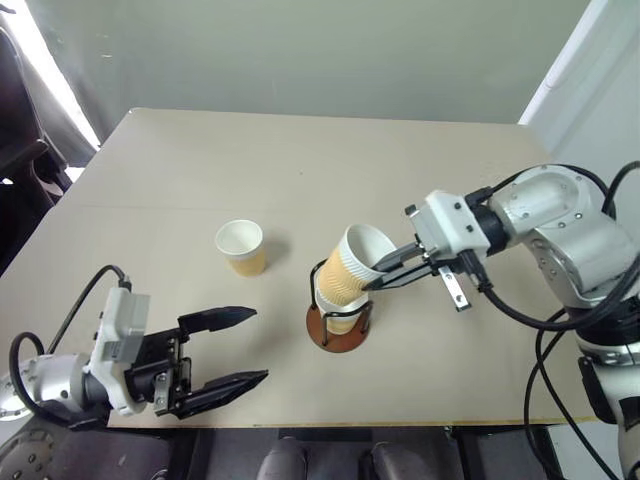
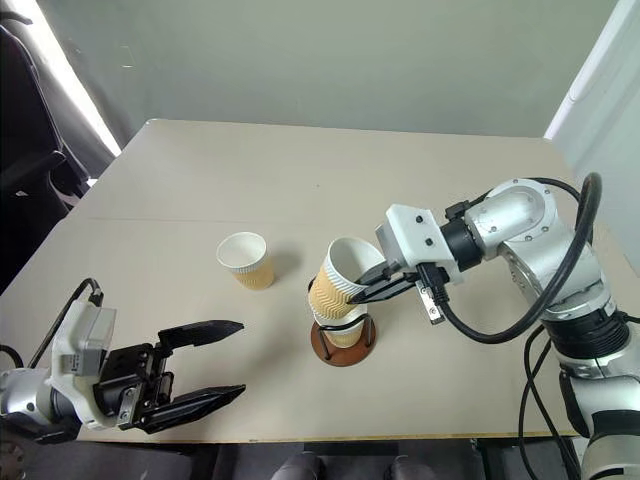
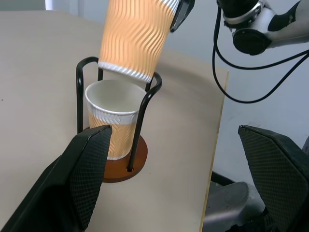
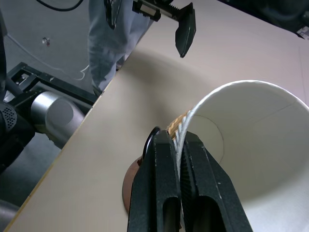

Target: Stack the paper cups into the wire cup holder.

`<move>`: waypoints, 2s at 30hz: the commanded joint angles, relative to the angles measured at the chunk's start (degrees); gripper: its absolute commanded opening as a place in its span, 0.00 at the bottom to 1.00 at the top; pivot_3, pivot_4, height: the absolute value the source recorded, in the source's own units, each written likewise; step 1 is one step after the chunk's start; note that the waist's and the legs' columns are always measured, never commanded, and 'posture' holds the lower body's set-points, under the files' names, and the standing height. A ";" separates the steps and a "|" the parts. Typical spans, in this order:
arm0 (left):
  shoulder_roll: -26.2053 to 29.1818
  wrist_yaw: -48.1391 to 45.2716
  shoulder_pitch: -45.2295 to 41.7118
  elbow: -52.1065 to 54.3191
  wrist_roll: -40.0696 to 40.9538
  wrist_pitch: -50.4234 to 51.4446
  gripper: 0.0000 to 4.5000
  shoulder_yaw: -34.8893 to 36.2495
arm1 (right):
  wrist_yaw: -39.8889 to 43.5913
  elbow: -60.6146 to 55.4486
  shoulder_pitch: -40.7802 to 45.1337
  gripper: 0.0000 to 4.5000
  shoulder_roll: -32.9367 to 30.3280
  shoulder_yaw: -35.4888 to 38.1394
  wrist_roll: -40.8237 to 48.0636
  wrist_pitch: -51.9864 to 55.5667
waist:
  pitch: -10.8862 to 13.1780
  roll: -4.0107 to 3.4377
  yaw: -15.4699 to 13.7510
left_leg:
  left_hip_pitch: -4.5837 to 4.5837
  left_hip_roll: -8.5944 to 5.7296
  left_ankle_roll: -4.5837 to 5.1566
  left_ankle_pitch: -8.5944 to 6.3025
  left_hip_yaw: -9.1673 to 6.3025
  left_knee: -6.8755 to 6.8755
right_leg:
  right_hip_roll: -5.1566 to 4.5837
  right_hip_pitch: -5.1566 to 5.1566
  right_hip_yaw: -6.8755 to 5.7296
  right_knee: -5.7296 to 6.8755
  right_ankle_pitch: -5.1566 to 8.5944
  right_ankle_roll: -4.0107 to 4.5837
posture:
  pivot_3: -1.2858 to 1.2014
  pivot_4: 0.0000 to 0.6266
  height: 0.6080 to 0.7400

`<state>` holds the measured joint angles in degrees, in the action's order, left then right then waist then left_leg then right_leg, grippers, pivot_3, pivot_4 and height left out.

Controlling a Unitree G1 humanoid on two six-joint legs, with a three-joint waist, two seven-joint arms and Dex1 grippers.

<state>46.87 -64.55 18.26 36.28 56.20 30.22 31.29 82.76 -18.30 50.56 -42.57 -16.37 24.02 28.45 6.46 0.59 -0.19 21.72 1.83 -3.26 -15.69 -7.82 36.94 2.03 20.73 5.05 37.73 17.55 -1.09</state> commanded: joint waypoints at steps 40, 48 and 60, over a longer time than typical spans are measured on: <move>15.15 19.40 -37.63 -17.38 -18.24 13.28 1.00 -25.35 | -15.15 -4.10 -18.86 0.92 -1.64 27.88 20.65 9.18 | 0.03 0.03 -0.07 | 0.02 -0.08 -0.08 0.05 0.04 -0.07 | -0.09 0.15 0.02 -0.04 0.00 0.00 | 0.52 0.24 1.00; 17.70 13.94 -41.13 -20.97 -24.75 10.95 1.00 -26.87 | -18.61 -6.46 -21.62 0.92 -3.16 27.86 20.97 9.29 | 0.03 0.04 0.01 | 0.14 -0.08 -0.07 0.04 -0.04 -0.12 | -0.09 0.28 0.03 -0.07 0.00 0.00 | 0.52 0.24 1.00; 9.13 12.59 -49.22 -30.55 -37.09 5.99 0.79 -37.21 | -21.80 -8.24 -22.70 0.93 -3.81 27.51 20.76 9.18 | 0.03 0.06 -0.34 | 0.20 -0.09 -0.05 0.03 -0.14 -0.04 | -0.14 0.31 -0.03 -0.03 0.00 -0.01 | 0.52 0.24 1.00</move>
<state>56.14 -51.31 -29.63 5.29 20.14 37.47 -6.49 61.55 -24.87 27.80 -45.42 9.98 44.02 38.13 6.48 0.65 -0.52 21.92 1.74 -3.32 -15.66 -7.96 36.90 1.88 21.04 5.02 37.70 17.55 -1.10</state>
